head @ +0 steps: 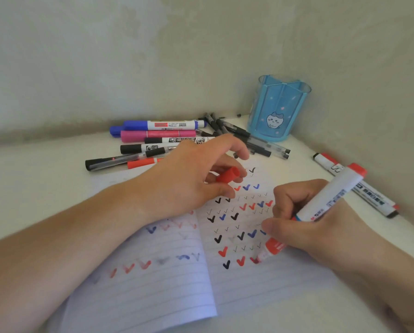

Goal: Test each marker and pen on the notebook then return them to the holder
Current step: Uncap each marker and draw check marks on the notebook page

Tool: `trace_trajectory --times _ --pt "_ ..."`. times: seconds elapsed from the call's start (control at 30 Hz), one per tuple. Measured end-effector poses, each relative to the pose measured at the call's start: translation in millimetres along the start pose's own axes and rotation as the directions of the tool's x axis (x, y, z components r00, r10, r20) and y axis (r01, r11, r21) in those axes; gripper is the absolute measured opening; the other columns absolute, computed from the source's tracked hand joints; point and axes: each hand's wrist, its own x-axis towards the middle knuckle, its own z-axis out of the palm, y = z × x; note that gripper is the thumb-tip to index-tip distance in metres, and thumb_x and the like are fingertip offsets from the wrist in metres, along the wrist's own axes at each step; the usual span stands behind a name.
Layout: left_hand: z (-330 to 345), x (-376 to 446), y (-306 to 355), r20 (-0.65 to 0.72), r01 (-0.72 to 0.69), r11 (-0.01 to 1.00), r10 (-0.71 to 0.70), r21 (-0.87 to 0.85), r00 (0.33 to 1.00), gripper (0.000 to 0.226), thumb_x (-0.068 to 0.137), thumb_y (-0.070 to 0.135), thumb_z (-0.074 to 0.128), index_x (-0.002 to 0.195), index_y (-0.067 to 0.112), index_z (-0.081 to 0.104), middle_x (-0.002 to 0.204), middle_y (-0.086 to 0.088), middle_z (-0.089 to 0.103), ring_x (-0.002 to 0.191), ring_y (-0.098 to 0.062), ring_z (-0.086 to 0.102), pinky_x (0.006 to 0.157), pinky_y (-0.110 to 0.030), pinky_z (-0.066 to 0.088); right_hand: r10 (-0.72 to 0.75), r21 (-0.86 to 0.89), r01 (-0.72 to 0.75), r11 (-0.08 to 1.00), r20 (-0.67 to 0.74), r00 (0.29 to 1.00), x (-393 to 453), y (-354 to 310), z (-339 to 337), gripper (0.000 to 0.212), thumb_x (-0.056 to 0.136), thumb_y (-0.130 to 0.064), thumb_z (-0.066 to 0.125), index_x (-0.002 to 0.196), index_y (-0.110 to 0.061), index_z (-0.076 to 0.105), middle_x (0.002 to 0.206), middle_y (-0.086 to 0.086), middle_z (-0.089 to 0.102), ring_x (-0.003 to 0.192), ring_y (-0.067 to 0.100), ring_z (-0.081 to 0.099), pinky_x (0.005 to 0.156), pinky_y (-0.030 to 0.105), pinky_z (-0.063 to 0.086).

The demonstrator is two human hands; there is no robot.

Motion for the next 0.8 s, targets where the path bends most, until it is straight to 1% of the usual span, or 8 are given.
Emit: trace_trajectory --times 0.1,0.17,0.27,0.33,0.43,0.53,0.67,0.8 --pt "0 0 0 0.006 0.003 1.000 -0.003 -0.016 1.000 0.037 0.077 0.009 0.079 0.104 0.023 0.057 0.100 0.011 0.074 0.095 0.004 0.068 0.084 -0.020 0.056 0.012 0.034 -0.011 0.999 -0.024 1.000 1 1 -1 0.037 0.062 -0.019 0.070 0.048 -0.010 0.036 0.043 0.007 0.045 0.040 0.025 0.047 0.042 0.044 0.028" --pt "-1 0 -1 0.000 0.003 0.999 -0.003 -0.035 1.000 0.034 0.074 0.009 0.081 0.100 0.020 0.062 0.096 0.011 0.074 0.094 0.004 0.068 0.082 -0.016 0.055 0.010 0.091 -0.009 0.996 -0.017 1.000 1 1 -2 0.038 0.064 -0.011 0.071 0.048 -0.006 0.037 0.044 0.012 0.049 0.040 0.015 0.057 0.046 0.038 0.025" --pt "-1 1 -3 -0.013 -0.016 1.000 0.016 0.020 1.000 0.030 0.072 0.011 0.083 0.096 0.022 0.069 0.092 0.012 0.073 0.088 0.002 0.069 0.078 -0.015 0.055 -0.052 0.277 0.065 0.959 -0.054 0.997 3 -2 -3 0.047 0.052 -0.031 0.090 0.050 -0.013 0.046 0.044 0.006 0.053 0.040 0.011 0.053 0.046 0.020 0.028" --pt "-2 2 -2 -0.020 -0.059 0.993 0.061 0.098 0.998 0.026 0.074 0.016 0.083 0.096 0.026 0.073 0.091 0.014 0.071 0.086 -0.001 0.067 0.075 -0.015 0.053 -0.103 0.390 0.143 0.910 -0.122 0.987 8 -2 -8 0.043 0.055 -0.042 0.088 0.057 -0.017 0.053 0.045 -0.003 0.055 0.038 0.008 0.048 0.043 0.017 0.030" --pt "-2 2 -1 -0.056 -0.049 0.993 0.055 0.105 0.997 0.029 0.076 0.022 0.080 0.103 0.032 0.071 0.088 0.019 0.069 0.080 -0.001 0.065 0.067 -0.007 0.047 -0.152 0.320 0.228 0.920 -0.246 0.957 11 -1 -15 0.037 0.055 -0.050 0.084 0.063 -0.020 0.063 0.051 -0.002 0.057 0.045 0.022 0.041 0.043 0.022 0.031" --pt "-3 1 -1 -0.100 0.013 1.000 -0.015 -0.019 0.995 0.033 0.075 0.017 0.081 0.104 0.027 0.070 0.084 0.017 0.071 0.069 -0.004 0.068 0.065 -0.012 0.053 -0.136 0.294 0.231 0.927 -0.310 0.941 11 1 -19 0.009 0.065 -0.027 0.074 0.066 -0.018 0.071 0.053 0.009 0.060 0.048 0.026 0.045 0.045 0.023 0.030" --pt "-3 1 1 -0.102 -0.013 1.000 0.011 -0.019 0.995 0.022 0.075 0.019 0.081 0.095 0.023 0.072 0.077 0.010 0.072 0.066 -0.006 0.067 0.070 -0.026 0.057 -0.127 0.266 0.228 0.937 -0.348 0.929 11 4 -20 0.015 0.069 -0.013 0.058 0.066 -0.018 0.072 0.054 0.010 0.061 0.047 0.026 0.045 0.044 0.023 0.029" --pt "-2 -1 3 -0.105 -0.074 0.993 0.084 0.096 0.991 0.022 0.077 0.029 0.079 0.097 0.029 0.072 0.083 0.018 0.069 0.077 -0.005 0.064 0.067 -0.014 0.052 -0.143 0.257 0.228 0.939 -0.309 0.940 11 4 -18 0.011 0.068 -0.021 0.063 0.070 -0.018 0.073 0.059 0.013 0.063 0.046 0.027 0.048 0.043 0.024 0.030"
